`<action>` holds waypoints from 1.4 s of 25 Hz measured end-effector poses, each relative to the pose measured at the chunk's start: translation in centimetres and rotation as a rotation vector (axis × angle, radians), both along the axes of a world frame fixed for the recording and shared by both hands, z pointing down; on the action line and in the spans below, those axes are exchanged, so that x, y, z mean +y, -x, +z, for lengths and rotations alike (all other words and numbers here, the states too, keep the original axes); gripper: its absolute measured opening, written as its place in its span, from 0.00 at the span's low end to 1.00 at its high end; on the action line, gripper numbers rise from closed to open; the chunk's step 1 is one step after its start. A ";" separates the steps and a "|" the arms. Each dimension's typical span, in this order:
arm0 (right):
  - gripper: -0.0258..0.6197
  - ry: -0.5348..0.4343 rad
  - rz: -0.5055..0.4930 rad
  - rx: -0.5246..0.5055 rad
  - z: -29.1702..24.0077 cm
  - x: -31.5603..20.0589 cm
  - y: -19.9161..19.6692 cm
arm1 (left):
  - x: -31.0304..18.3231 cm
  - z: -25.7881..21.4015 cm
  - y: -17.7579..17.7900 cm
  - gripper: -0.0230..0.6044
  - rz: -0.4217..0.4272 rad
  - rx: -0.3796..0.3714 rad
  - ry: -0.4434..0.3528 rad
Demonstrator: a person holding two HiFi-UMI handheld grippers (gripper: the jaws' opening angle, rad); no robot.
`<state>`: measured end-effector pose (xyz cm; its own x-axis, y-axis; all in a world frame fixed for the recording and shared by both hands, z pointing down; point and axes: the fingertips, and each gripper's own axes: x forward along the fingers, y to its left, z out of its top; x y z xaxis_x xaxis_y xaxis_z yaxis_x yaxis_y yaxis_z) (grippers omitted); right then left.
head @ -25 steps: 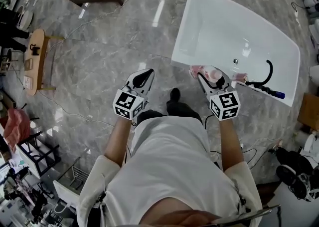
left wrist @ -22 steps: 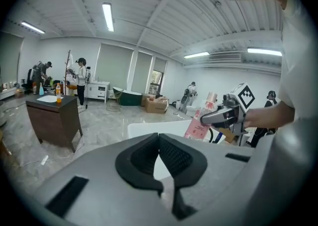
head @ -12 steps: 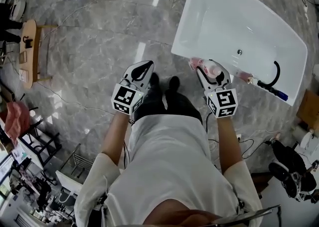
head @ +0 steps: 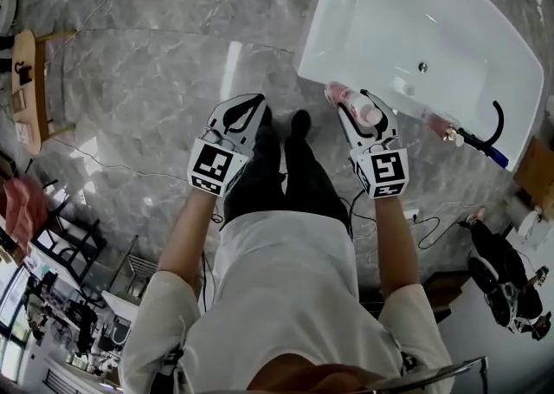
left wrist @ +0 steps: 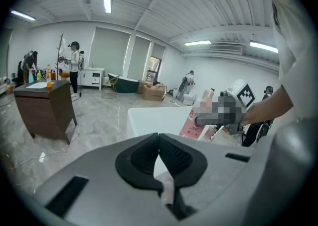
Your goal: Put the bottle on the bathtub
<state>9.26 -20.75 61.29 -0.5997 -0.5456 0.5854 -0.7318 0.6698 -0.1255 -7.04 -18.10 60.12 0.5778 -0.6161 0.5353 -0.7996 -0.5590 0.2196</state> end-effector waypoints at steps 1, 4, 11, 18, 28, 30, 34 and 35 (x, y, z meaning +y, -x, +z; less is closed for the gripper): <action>0.40 0.004 -0.005 0.002 1.0 -0.2 0.2 | -0.2 0.7 0.1 0.05 0.008 -0.003 0.003; 0.40 0.014 -0.023 0.010 4.0 -0.8 1.2 | -1.0 2.9 0.4 0.05 0.009 -0.009 0.003; 0.40 0.027 -0.070 0.042 11.2 -2.0 2.9 | -1.9 8.9 0.3 0.05 0.005 -0.005 0.038; 0.40 0.052 -0.088 0.062 17.3 -1.7 3.5 | -1.7 13.8 0.0 0.05 0.015 -0.005 0.081; 0.40 0.030 -0.129 0.106 22.2 -2.3 4.4 | -1.9 18.4 0.2 0.05 0.002 -0.004 0.106; 0.40 0.028 -0.131 0.106 22.7 -2.4 4.6 | -1.7 18.9 0.3 0.05 -0.001 -0.003 0.112; 0.40 0.012 -0.143 0.120 23.3 -2.6 5.1 | -1.5 19.4 0.9 0.05 -0.029 0.004 0.141; 0.40 0.006 -0.145 0.122 23.4 -2.6 5.1 | -1.4 19.4 1.0 0.05 -0.027 0.003 0.138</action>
<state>4.12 -23.30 84.69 -0.5965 -0.4546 0.6615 -0.6375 0.7691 -0.0462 -8.04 -19.55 79.56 0.5638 -0.5523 0.6141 -0.8131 -0.5016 0.2954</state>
